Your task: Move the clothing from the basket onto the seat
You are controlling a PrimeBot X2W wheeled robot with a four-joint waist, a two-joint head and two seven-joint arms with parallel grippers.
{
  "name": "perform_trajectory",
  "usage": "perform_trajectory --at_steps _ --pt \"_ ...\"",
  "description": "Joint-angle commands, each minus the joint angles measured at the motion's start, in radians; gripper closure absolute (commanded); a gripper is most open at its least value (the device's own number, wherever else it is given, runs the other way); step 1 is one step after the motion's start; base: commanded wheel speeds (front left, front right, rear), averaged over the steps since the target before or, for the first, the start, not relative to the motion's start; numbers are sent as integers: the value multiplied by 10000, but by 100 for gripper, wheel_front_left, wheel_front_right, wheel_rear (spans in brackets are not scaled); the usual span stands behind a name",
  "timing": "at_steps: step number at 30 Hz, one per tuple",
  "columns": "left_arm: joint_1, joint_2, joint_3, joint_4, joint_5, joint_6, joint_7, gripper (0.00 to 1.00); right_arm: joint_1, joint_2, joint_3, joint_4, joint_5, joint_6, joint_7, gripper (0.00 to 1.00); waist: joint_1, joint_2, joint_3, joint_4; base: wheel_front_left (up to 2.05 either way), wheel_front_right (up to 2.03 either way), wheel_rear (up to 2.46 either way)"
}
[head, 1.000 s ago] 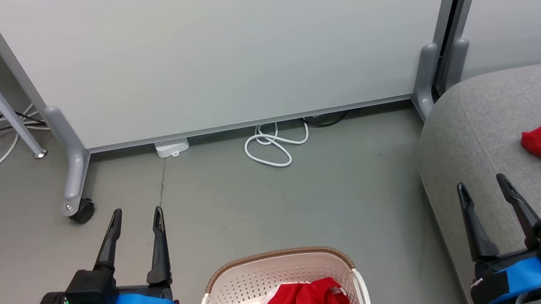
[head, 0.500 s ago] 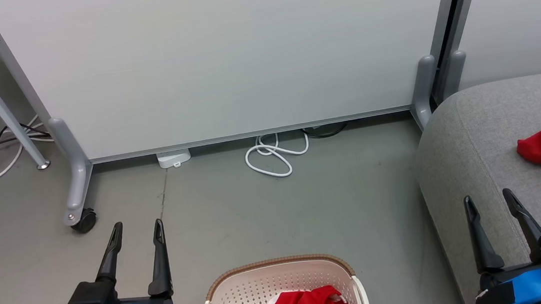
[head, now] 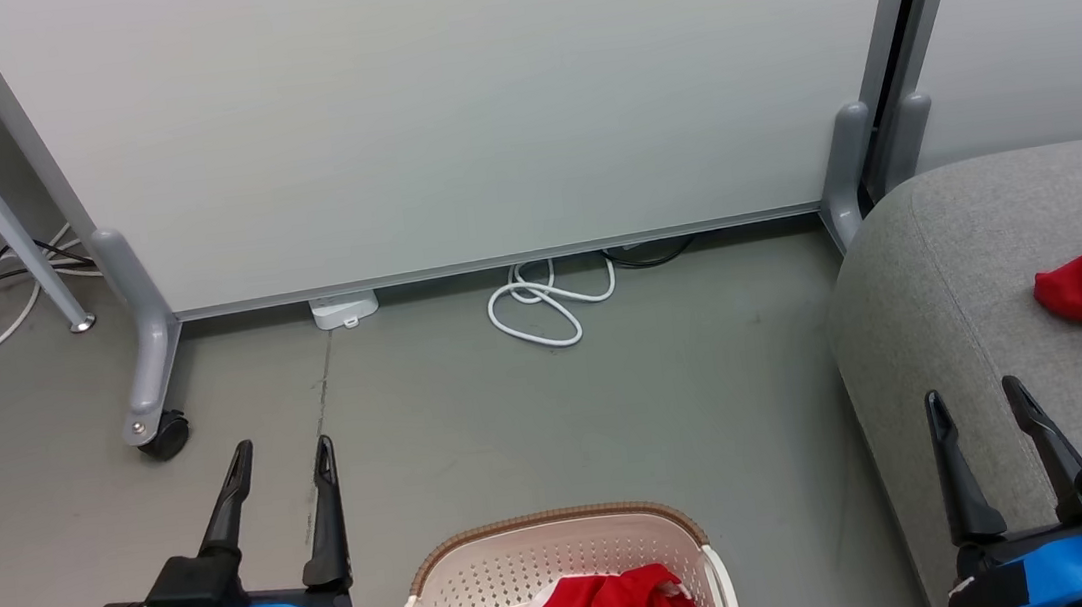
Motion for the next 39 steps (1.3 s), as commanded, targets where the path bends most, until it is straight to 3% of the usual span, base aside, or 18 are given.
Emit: perform_trajectory --at_steps 1,8,16,29,39 --pt "-232 25 -118 76 132 -69 -48 0 -89 22 24 -56 36 1 -2 0 1 -1 33 -20 0 0 0" --pt "-1084 348 -1052 813 342 -222 -48 0 -375 19 181 -316 -168 1 -2 0 1 -1 346 -260 0 0 0" --pt "-2625 781 -3050 2052 213 -233 -48 0 -1110 -4 463 -630 -489 1 -3 0 1 -1 1400 -739 0 0 0" --pt "-5396 1363 -6620 4509 -788 -237 -48 0 -2860 -58 796 -1238 -770 3 -2 0 1 -1 4098 -1652 0 0 0" --pt "-7117 1412 -9133 6471 -1765 -238 -48 0 -3838 -2 1007 -1776 -957 1 -3 0 1 -1 6176 -1983 0 0 0"
